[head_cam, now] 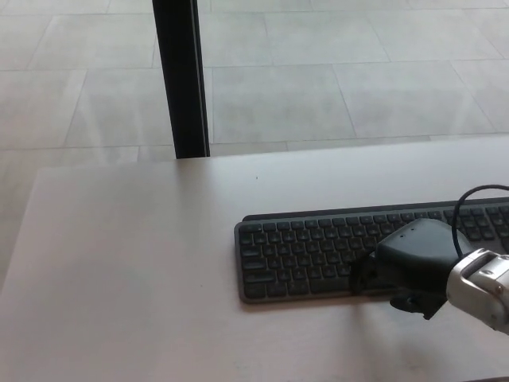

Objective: The robot uses its right fingers to click on the space key of the black keyboard placed on the center of the white desk.

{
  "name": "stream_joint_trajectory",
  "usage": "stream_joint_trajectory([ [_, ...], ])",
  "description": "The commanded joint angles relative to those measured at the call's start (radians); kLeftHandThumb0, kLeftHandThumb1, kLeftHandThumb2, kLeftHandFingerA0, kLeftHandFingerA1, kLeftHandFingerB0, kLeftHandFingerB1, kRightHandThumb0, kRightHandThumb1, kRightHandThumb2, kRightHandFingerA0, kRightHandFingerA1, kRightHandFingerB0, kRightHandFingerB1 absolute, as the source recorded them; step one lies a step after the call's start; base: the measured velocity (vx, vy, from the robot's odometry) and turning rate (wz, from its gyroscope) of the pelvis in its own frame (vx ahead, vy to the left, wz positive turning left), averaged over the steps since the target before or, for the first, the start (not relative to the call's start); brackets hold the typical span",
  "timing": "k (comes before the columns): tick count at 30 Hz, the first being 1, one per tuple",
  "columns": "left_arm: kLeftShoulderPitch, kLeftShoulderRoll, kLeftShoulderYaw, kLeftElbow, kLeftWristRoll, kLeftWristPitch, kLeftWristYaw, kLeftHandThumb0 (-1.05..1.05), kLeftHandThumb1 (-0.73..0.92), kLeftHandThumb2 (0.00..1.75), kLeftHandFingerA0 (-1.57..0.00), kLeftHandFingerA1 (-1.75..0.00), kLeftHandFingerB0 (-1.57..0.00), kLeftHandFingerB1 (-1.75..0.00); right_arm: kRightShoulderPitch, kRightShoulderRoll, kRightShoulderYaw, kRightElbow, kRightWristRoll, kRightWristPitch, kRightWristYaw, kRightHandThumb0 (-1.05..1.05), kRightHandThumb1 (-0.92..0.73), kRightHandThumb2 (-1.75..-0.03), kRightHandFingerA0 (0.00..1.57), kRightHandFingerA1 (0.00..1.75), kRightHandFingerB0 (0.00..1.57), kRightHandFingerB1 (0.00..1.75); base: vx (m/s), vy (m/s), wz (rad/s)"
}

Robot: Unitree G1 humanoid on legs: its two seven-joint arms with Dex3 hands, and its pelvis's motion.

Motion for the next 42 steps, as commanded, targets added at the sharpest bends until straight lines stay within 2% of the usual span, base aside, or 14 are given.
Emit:
stream_joint_trajectory([
  [1,-0.006,0.029,0.007,0.005,-0.023,0.0,0.0,-0.56,0.79,0.64,-0.72,-0.68,-0.58,-0.57,0.02,0.001,-0.02,-0.003,-0.04,-0.007,0.018,-0.21,-0.63,-0.71,0.8,1.69,0.6,0.45,0.0,0.0,0.0],
  [15,-0.008,0.032,-0.002,0.005,-0.028,-0.004,0.002,-0.56,0.78,0.63,-0.73,-0.71,-0.59,-0.58,0.029,0.008,-0.042,0.011,-0.063,-0.022,0.018,-0.23,-0.64,-0.7,0.77,1.68,0.6,0.44,0.0,0.0,0.0],
  [16,-0.011,0.033,0.003,0.002,-0.035,-0.006,-0.003,-0.55,0.78,0.63,-0.73,-0.69,-0.58,-0.57,0.029,0.027,-0.04,0.049,-0.067,0.011,0.021,-0.2,-0.63,-0.66,0.85,1.66,0.61,0.42,0.0,0.0,0.0],
  [19,-0.009,0.033,-0.008,0.001,-0.027,-0.013,-0.002,-0.56,0.78,0.63,-0.74,-0.69,-0.6,-0.59,0.028,0.034,-0.039,0.063,-0.066,-0.006,0.043,-0.25,-0.7,-0.67,0.75,1.58,0.58,0.42,0.0,0.0,0.0],
  [25,-0.014,0.035,-0.01,0.003,-0.031,-0.005,0.008,-0.56,0.78,0.63,-0.74,-0.7,-0.59,-0.57,0.043,0.049,-0.032,0.08,-0.08,-0.014,0.04,-0.21,-0.65,-0.62,0.77,1.6,0.58,0.41,0.0,0.0,0.0],
  [32,-0.015,0.037,-0.009,0.005,-0.039,-0.004,0.006,-0.56,0.78,0.63,-0.75,-0.7,-0.61,-0.59,0.061,0.061,-0.04,0.099,-0.07,-0.014,0.035,-0.17,-0.66,-0.67,0.79,1.57,0.62,0.45,0.0,0.0,0.0],
  [34,-0.01,0.035,-0.02,0.005,-0.027,-0.014,0.011,-0.57,0.78,0.63,-0.79,-0.71,-0.61,-0.58,0.063,0.065,-0.048,0.118,-0.056,-0.011,0.05,-0.16,-0.62,-0.65,0.74,1.59,0.55,0.42,0.0,0.0,0.0],
  [35,-0.011,0.037,-0.019,0.004,-0.03,-0.008,0.007,-0.57,0.78,0.63,-0.77,-0.73,-0.62,-0.59,0.06,0.064,-0.046,0.121,-0.062,-0.01,0.054,-0.22,-0.61,-0.72,0.86,1.49,0.58,0.49,0.0,0.0,0.0],
  [37,-0.01,0.037,-0.02,0.006,-0.031,-0.013,-0.001,-0.56,0.79,0.63,-0.75,-0.69,-0.6,-0.59,0.058,0.057,-0.042,0.12,-0.076,-0.008,0.053,-0.18,-0.61,-0.64,0.73,1.5,0.56,0.47,0.0,0.0,0.0],
  [42,-0.016,0.038,-0.017,0.007,-0.035,-0.005,0.006,-0.57,0.78,0.63,-0.75,-0.69,-0.6,-0.58,0.063,0.057,-0.056,0.138,-0.055,-0.012,0.059,-0.17,-0.63,-0.67,0.73,1.51,0.56,0.44,0.0,0.0,0.0],
])
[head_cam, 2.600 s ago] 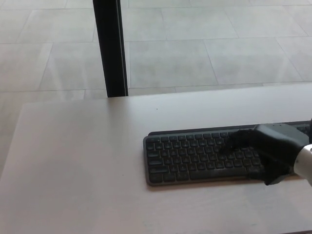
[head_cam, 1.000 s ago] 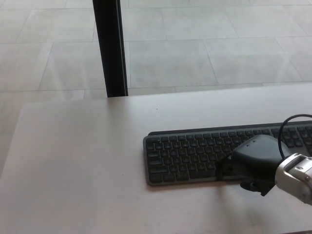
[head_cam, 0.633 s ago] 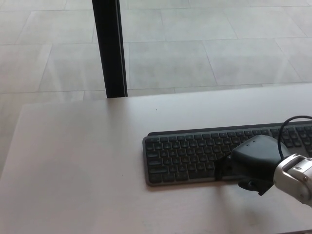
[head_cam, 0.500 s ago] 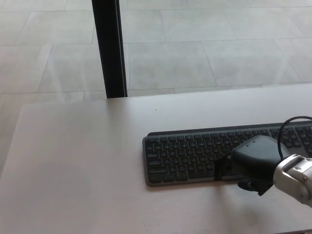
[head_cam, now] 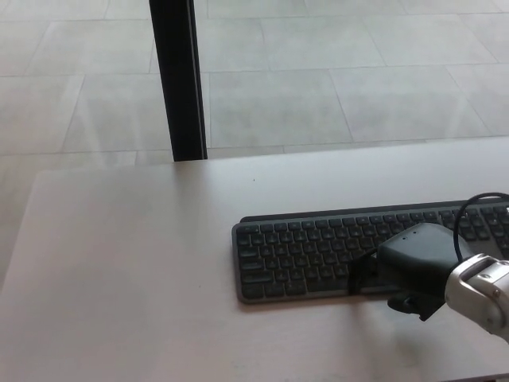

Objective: The robot uses its right fingers to click on the space key of the black keyboard placed on the center of the white desk.

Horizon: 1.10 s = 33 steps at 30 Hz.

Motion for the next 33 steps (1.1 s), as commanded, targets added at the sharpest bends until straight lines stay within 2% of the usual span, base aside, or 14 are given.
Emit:
stream_joint_trajectory([
  [1,-0.004,0.022,-0.001,0.007,-0.005,-0.006,0.012,-0.56,0.78,0.63,-0.75,-0.69,-0.6,-0.58,0.043,-0.001,0.008,0.052,-0.001,0.007,0.059,-0.17,-0.63,-0.67,0.72,1.52,0.56,0.44,0.0,0.0,0.0],
  [11,-0.001,0.021,0.002,0.005,-0.011,-0.008,0.002,-0.56,0.78,0.63,-0.73,-0.68,-0.6,-0.57,0.03,0.01,-0.016,0.102,0.032,-0.004,0.072,-0.19,-0.64,-0.67,0.73,1.54,0.57,0.42,0.0,0.0,0.0],
  [13,0.002,0.022,0.002,0.009,-0.01,-0.008,0.0,-0.56,0.78,0.63,-0.72,-0.69,-0.58,-0.57,0.038,0.011,-0.044,0.102,0.072,-0.017,0.075,-0.18,-0.61,-0.74,0.73,1.42,0.61,0.45,0.0,0.0,0.0],
  [16,0.005,0.023,-0.01,0.005,0.0,-0.007,0.007,-0.57,0.78,0.63,-0.75,-0.7,-0.62,-0.59,0.036,0.011,-0.073,0.084,0.103,0.005,0.118,-0.17,-0.6,-0.69,0.73,1.54,0.62,0.43,0.0,0.0,0.0],
  [17,0.003,0.022,-0.006,0.005,-0.006,-0.006,0.007,-0.57,0.78,0.63,-0.76,-0.71,-0.61,-0.59,0.024,0.01,-0.111,0.076,0.149,0.021,0.152,-0.17,-0.59,-0.66,0.73,1.65,0.61,0.41,0.0,0.0,0.0],
  [18,0.002,0.022,-0.005,0.005,-0.007,-0.004,0.009,-0.58,0.78,0.63,-0.76,-0.71,-0.61,-0.58,0.01,0.006,-0.129,0.077,0.17,0.015,0.168,-0.19,-0.61,-0.72,0.85,1.54,0.63,0.47,0.0,0.0,0.0],
  [19,0.002,0.022,-0.004,0.005,-0.009,-0.003,0.009,-0.57,0.78,0.63,-0.75,-0.7,-0.6,-0.58,0.002,0.004,-0.149,0.067,0.187,0.025,0.191,-0.14,-0.62,-0.63,0.76,1.68,0.6,0.38,0.0,0.0,0.0],
  [20,0.002,0.021,-0.002,0.006,-0.011,-0.003,0.009,-0.57,0.78,0.63,-0.74,-0.69,-0.6,-0.58,-0.006,0.0,-0.176,0.046,0.213,0.048,0.221,-0.19,-0.63,-0.63,0.72,1.72,0.59,0.38,0.0,0.0,0.0],
  [22,0.005,0.023,-0.007,0.008,-0.005,-0.005,0.008,-0.57,0.78,0.63,-0.75,-0.68,-0.59,-0.56,-0.018,-0.011,-0.219,0.03,0.255,0.019,0.225,-0.09,-0.6,-0.65,0.78,1.75,0.6,0.39,0.0,0.0,0.0],
  [24,0.008,0.019,-0.003,0.007,-0.008,-0.01,0.01,-0.57,0.78,0.63,-0.77,-0.69,-0.62,-0.58,-0.028,-0.033,-0.266,-0.006,0.27,0.015,0.22,-0.16,-0.62,-0.63,0.77,1.73,0.61,0.39,0.0,0.0,0.0],
  [25,0.009,0.021,-0.007,0.006,-0.005,-0.009,0.01,-0.57,0.79,0.63,-0.76,-0.7,-0.62,-0.59,-0.04,-0.046,-0.303,-0.03,0.305,0.027,0.253,-0.08,-0.65,-0.59,0.76,1.75,0.58,0.37,0.0,0.0,0.0],
  [30,0.015,0.023,-0.007,0.012,-0.003,-0.013,0.01,-0.57,0.79,0.64,-0.75,-0.7,-0.59,-0.58,-0.061,-0.083,-0.432,-0.078,0.381,0.042,0.277,-0.06,-0.63,-0.61,0.78,1.75,0.6,0.36,0.0,0.0,0.0],
  [31,0.015,0.022,-0.008,0.013,-0.002,-0.012,0.018,-0.58,0.78,0.63,-0.78,-0.7,-0.63,-0.58,-0.055,-0.099,-0.473,-0.1,0.407,0.051,0.285,-0.12,-0.61,-0.62,0.71,1.74,0.59,0.38,0.0,0.0,0.0],
  [33,0.019,0.022,-0.01,0.011,0.0,-0.014,0.005,-0.58,0.79,0.64,-0.76,-0.69,-0.61,-0.57,-0.041,-0.12,-0.523,-0.125,0.434,0.058,0.291,-0.13,-0.62,-0.61,0.7,1.73,0.58,0.38,0.0,0.0,0.0],
])
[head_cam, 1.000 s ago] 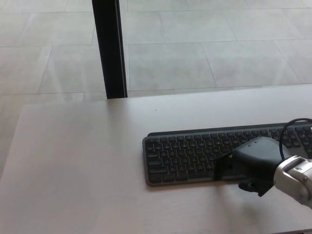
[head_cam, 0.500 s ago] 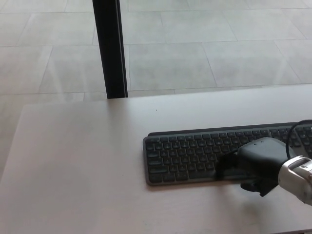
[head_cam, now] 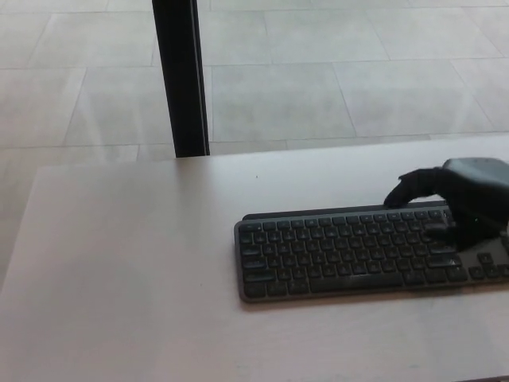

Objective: The robot uses its right fingers to click on the space key of the black keyboard placed on the center of the white desk.

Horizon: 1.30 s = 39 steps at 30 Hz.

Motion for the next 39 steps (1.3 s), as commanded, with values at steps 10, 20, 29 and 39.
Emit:
stream_joint_trajectory([
  [10,0.017,0.024,-0.001,0.01,-0.001,-0.012,0.013,-0.58,0.78,0.63,-0.79,-0.7,-0.66,-0.6,0.102,-0.168,-0.476,0.059,0.311,0.069,-0.018,-0.36,-0.57,-0.57,0.98,0.9,0.46,0.36,0.0,0.0,0.0],
  [20,0.022,0.019,-0.001,0.005,-0.004,-0.008,0.009,-0.58,0.79,0.63,-0.76,-0.7,-0.61,-0.58,0.291,-0.129,-0.936,0.085,0.447,0.207,-0.264,-0.48,-0.58,-0.58,1.02,0.83,0.44,0.44,0.0,0.0,0.0],
  [29,0.025,0.012,-0.001,0.006,-0.005,-0.011,0.01,-0.57,0.78,0.63,-0.78,-0.7,-0.6,-0.57,0.367,0.033,-1.233,0.082,0.647,0.313,-0.343,-0.34,-0.58,-0.57,0.8,0.86,0.45,0.44,0.0,0.0,0.0],
  [39,0.033,0.005,0.019,0.012,-0.024,-0.014,0.005,-0.55,0.73,0.62,-0.73,-0.68,-0.58,-0.53,0.33,0.181,-1.463,0.216,0.787,0.367,-0.484,-0.29,-0.6,-0.57,0.63,0.53,0.51,0.45,0.0,0.0,0.0],
])
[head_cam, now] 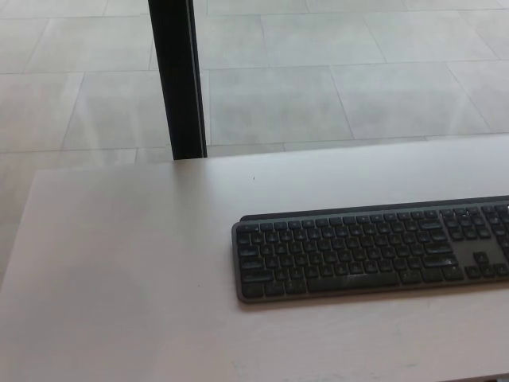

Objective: The robot uses its right fingers to click on the space key of the black keyboard placed on the center of the white desk.

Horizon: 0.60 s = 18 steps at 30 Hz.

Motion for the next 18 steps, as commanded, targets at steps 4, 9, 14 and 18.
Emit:
stream_joint_trajectory([
  [4,0.027,0.002,0.036,0.011,-0.038,-0.016,-0.011,-0.53,0.69,0.6,-0.71,-0.69,-0.6,-0.54,0.022,0.198,-0.326,0.167,0.353,0.166,-0.345,-0.29,-0.56,-0.55,0.72,0.52,0.58,0.45,0.0,0.0,0.0],
  [9,0.031,0.003,0.038,0.006,-0.035,-0.02,-0.01,-0.52,0.66,0.6,-0.69,-0.7,-0.59,-0.54,0.011,0.211,-0.346,0.189,0.362,0.162,-0.348,-0.32,-0.51,-0.83,0.59,0.62,0.59,0.61,0.0,0.0,0.0],
  [14,0.023,0.0,0.047,0.003,-0.042,-0.03,-0.019,-0.52,0.66,0.6,-0.69,-0.73,-0.6,-0.56,0.017,0.219,-0.35,0.165,0.366,0.192,-0.367,-0.21,-0.59,-0.57,0.64,0.49,0.59,0.45,0.0,0.0,0.0],
  [18,0.02,-0.004,0.059,0.004,-0.047,-0.036,-0.023,-0.51,0.62,0.59,-0.69,-0.69,-0.58,-0.55,0.063,0.234,-0.297,0.174,0.355,0.203,-0.317,-0.22,-0.57,-0.56,0.73,0.55,0.54,0.42,0.0,0.0,0.0],
])
